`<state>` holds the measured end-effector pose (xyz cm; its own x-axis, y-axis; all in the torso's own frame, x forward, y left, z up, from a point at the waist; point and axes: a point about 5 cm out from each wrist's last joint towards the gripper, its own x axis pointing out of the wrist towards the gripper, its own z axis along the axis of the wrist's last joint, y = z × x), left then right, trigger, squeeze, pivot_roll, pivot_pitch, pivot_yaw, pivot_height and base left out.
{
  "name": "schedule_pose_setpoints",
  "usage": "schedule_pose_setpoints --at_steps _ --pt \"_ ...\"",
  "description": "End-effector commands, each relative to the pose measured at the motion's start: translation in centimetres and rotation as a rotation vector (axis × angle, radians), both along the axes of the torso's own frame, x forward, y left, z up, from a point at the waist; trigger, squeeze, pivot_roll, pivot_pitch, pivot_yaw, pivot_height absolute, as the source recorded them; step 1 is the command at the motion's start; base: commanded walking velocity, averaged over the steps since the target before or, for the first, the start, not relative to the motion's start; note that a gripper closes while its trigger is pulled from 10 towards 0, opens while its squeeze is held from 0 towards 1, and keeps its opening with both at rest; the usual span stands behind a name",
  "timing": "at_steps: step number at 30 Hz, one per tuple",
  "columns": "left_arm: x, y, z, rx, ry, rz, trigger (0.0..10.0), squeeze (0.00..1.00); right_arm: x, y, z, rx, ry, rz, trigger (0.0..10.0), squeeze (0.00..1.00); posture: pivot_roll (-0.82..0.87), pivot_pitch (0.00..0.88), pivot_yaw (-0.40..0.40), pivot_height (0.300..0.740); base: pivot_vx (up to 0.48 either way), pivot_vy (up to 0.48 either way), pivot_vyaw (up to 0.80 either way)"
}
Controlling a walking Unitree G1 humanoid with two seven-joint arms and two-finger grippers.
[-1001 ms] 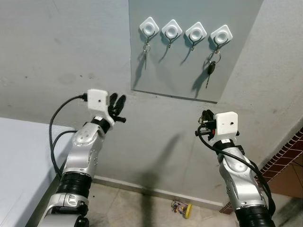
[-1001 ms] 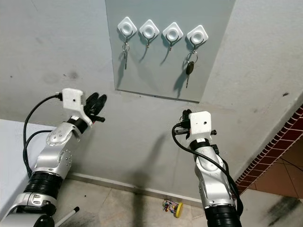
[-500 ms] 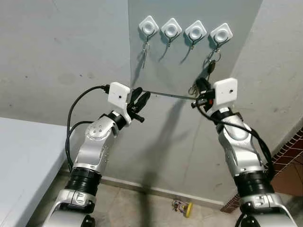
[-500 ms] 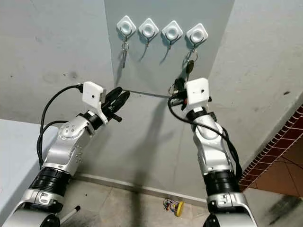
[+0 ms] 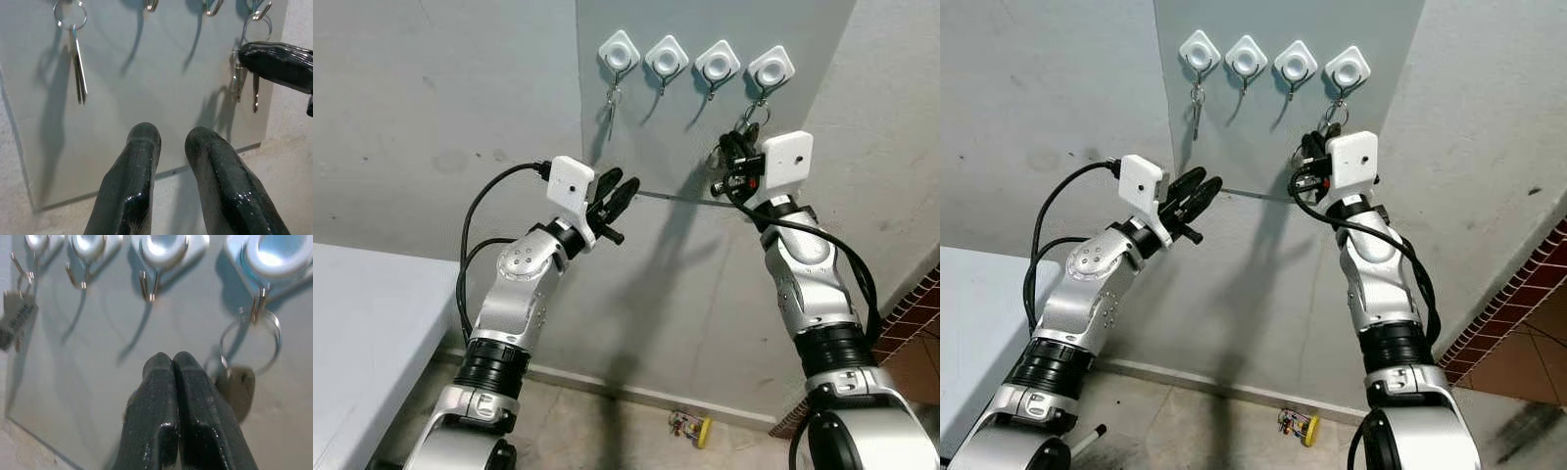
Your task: Hang keys on a hook
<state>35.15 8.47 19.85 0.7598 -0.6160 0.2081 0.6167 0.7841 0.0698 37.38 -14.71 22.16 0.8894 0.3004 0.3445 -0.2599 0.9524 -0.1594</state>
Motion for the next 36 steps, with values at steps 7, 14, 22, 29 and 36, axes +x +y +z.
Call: schedule_pose_setpoints --at_steps 7,14,22,29,36 --pt "-0.2 -1.2 1.6 0.005 -0.049 -0.057 10.0 0.00 0.2 0.3 2.8 0.063 -0.100 0.049 10.0 0.00 -0.09 0.000 -0.002 0.740 0.000 0.000 0.00" --pt "-0.2 -1.2 1.6 0.006 -0.049 -0.057 10.0 0.00 -0.1 0.6 3.8 0.099 -0.162 0.077 10.0 0.00 -0.09 0.000 -0.004 0.740 0.000 0.000 0.00" --pt "-0.1 -1.2 1.7 0.007 -0.049 -0.058 10.0 0.00 -0.3 1.1 4.5 0.115 -0.193 0.127 10.0 0.00 -0.09 0.000 -0.003 0.740 0.000 0.000 0.00" --pt "-0.2 -1.3 1.7 0.009 -0.051 -0.063 10.0 0.00 -0.6 1.5 5.1 0.134 -0.214 0.201 10.0 0.00 -0.09 0.000 -0.005 0.740 0.000 0.000 0.00" --pt "-0.2 -1.3 1.8 0.011 -0.053 -0.066 10.0 0.00 -0.7 1.9 6.1 0.152 -0.235 0.247 10.0 0.00 -0.09 0.000 -0.006 0.740 0.000 0.000 0.00"
